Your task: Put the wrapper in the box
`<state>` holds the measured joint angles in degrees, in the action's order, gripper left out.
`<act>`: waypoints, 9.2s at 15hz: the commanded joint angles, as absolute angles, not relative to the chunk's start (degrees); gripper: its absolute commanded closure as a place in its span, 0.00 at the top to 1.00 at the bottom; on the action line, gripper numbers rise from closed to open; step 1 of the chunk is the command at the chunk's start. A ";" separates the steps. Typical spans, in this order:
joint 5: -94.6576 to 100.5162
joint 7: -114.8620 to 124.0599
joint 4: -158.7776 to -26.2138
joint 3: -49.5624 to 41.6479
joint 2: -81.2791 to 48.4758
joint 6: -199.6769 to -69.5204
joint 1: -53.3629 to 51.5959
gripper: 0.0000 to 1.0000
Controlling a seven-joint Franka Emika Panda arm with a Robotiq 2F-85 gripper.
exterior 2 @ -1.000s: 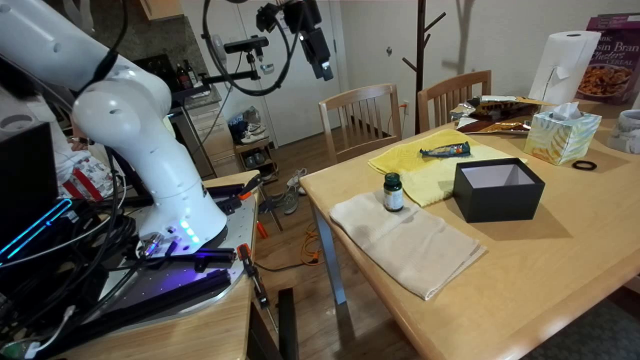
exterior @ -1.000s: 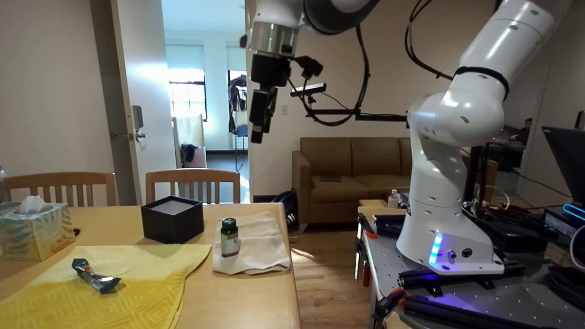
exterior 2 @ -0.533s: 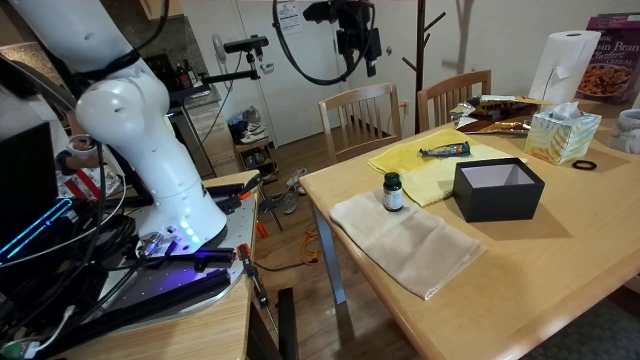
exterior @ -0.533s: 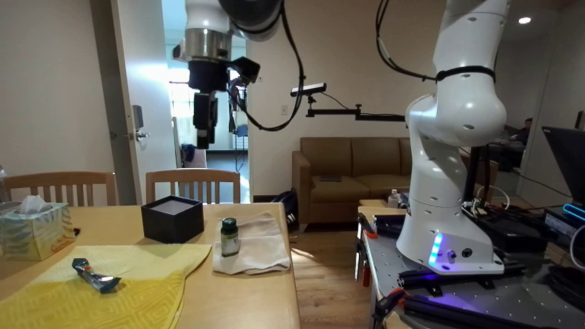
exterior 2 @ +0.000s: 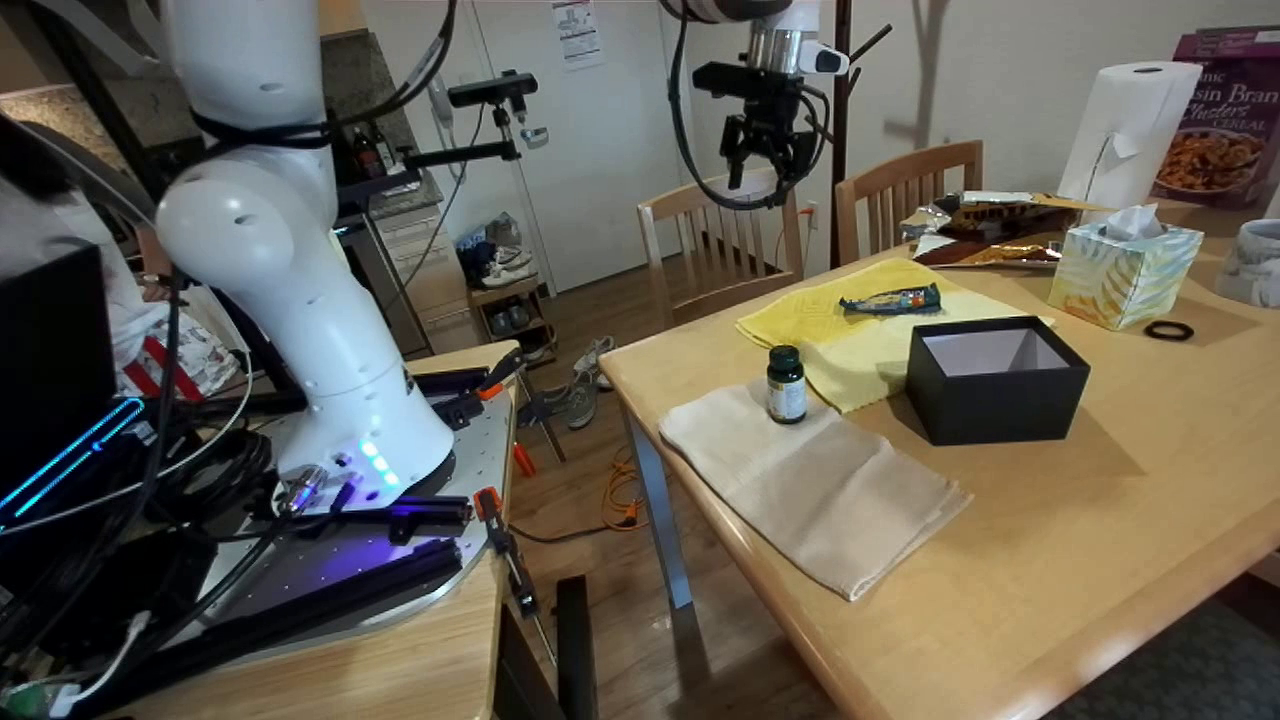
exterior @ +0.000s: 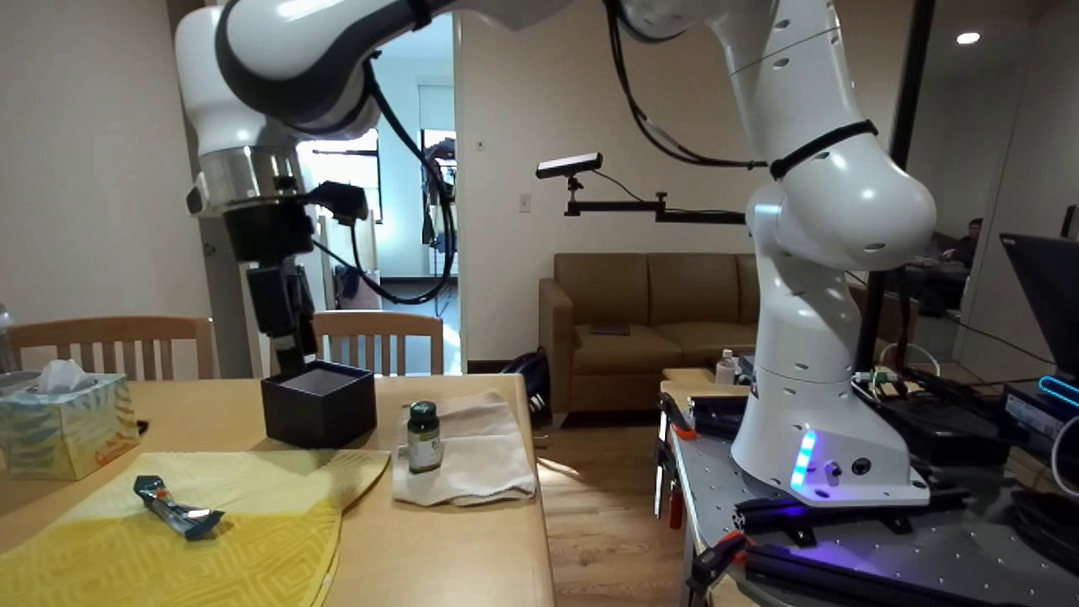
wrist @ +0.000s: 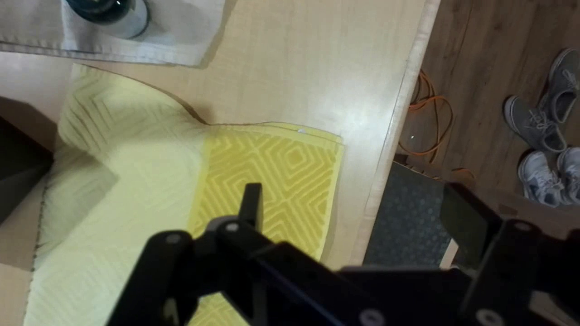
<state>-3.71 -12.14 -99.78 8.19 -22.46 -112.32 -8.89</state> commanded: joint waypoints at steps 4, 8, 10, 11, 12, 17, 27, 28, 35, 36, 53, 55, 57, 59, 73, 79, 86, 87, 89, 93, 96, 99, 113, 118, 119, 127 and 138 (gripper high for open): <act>-3.43 -12.01 -96.02 8.84 -25.56 -110.88 -8.99 1.00; -1.90 -7.45 -89.23 7.22 -32.66 -117.58 -9.81 1.00; -1.18 -4.80 -85.92 5.99 -36.49 -122.60 -10.10 1.00; -1.06 -4.36 -83.50 5.63 -38.80 -123.43 -10.03 1.00; -0.61 -2.58 -80.96 4.77 -41.17 -123.70 -10.28 1.00; 0.62 6.91 -67.61 0.95 -52.29 -122.32 -11.41 1.00; -4.16 12.15 -40.03 2.76 -71.14 -112.24 -9.66 1.00; -2.78 10.93 -48.52 1.91 -66.06 -116.67 -10.48 1.00; -1.74 11.52 -45.48 0.47 -68.92 -115.31 -11.49 1.00; -1.48 11.85 -44.59 0.62 -69.97 -114.58 -11.37 1.00; -3.17 8.20 -39.03 2.89 -77.55 -118.62 -10.50 0.46; -3.18 8.23 -38.95 2.96 -77.88 -118.53 -10.40 0.34; -3.25 8.13 -38.89 3.07 -78.21 -118.43 -10.29 0.22; -3.27 7.51 -39.26 3.36 -77.99 -117.75 -10.16 0.08; -1.10 2.34 -43.58 1.46 -64.46 -107.91 -10.96 0.01; -2.11 -0.09 -46.64 0.51 -57.96 -100.65 -7.90 0.01; -3.93 -5.95 -56.90 1.45 -51.82 -102.65 -2.26 0.01; -4.33 -6.55 -59.26 1.60 -50.84 -103.47 -1.44 0.01; -5.32 -7.05 -64.97 1.64 -48.53 -105.74 0.17 0.01; -7.70 -7.96 -74.94 2.83 -44.54 -112.00 4.14 0.01; -9.94 -9.34 -82.89 3.31 -41.01 -116.54 6.57 0.01; -10.97 -11.35 -90.99 3.14 -36.65 -120.94 8.01 0.01; 4.61 0.18 -97.96 -3.80 -31.44 -128.51 0.50 0.01; 4.48 -1.48 -93.99 -3.68 -36.88 -131.94 1.66 0.01; 4.52 -1.65 -93.23 -3.83 -37.98 -132.89 1.81 0.01; 3.24 -4.27 -86.61 -3.54 -45.94 -138.66 3.93 0.01; 0.50 -10.40 -80.75 2.04 -51.70 -137.96 7.68 0.42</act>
